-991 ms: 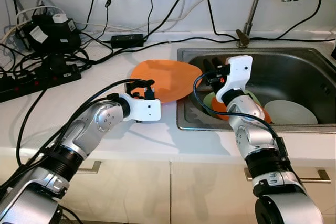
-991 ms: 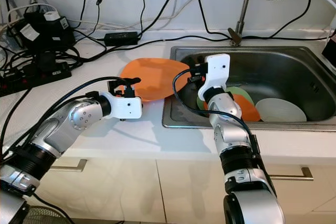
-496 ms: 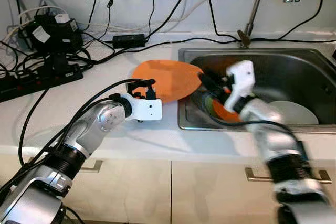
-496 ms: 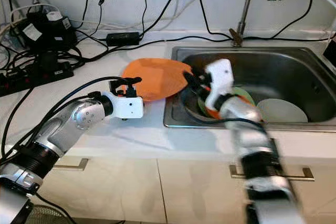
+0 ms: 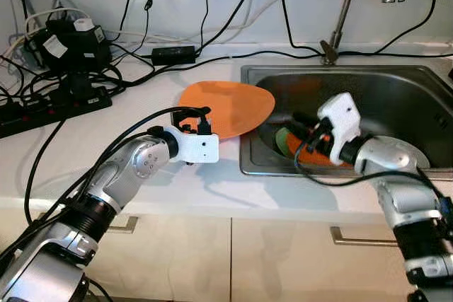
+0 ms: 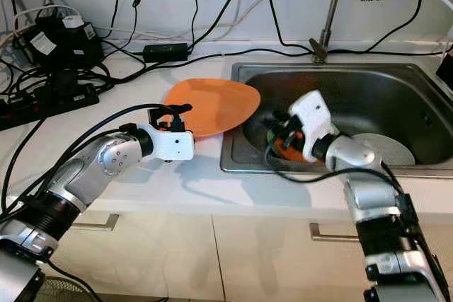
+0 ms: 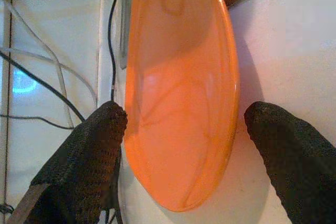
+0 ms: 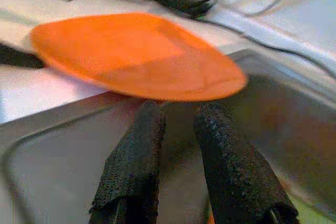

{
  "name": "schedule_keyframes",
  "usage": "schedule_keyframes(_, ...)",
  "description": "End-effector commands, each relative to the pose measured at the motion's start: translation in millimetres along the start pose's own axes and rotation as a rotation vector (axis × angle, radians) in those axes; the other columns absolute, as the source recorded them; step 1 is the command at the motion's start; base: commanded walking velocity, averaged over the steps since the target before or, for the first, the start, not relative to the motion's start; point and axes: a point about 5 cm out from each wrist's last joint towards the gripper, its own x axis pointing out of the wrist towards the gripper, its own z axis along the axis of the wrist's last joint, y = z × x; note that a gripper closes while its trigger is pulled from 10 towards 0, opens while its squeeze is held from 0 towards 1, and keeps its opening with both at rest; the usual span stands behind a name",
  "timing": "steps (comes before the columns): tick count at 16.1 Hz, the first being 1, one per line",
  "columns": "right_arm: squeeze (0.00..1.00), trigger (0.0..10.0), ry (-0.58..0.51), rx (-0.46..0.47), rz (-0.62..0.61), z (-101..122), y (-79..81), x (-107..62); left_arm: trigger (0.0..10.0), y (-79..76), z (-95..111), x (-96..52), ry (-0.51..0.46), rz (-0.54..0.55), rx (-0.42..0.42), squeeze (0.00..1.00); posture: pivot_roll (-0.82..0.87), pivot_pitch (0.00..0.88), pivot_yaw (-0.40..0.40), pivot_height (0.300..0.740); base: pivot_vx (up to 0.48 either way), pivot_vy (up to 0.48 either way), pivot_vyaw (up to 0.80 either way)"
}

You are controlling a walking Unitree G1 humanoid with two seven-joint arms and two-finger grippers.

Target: Kitchen organization

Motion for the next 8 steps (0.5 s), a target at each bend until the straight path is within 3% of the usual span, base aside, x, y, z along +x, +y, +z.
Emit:
schedule_keyframes(1,0.00,10.0,-0.008,-0.018,0.045,5,7.4,2.1,10.0,-8.5,-4,2.2,0.025,-0.073,0.035,0.00,0.02,0.000,0.063,0.740,0.000,0.000,0.00)
schedule_keyframes(8,0.00,10.0,-0.016,-0.013,0.098,12,20.5,5.5,10.0,6.6,-11,11.3,0.096,-0.168,0.159,0.00,0.01,0.000,0.071,0.740,0.000,0.000,0.00)
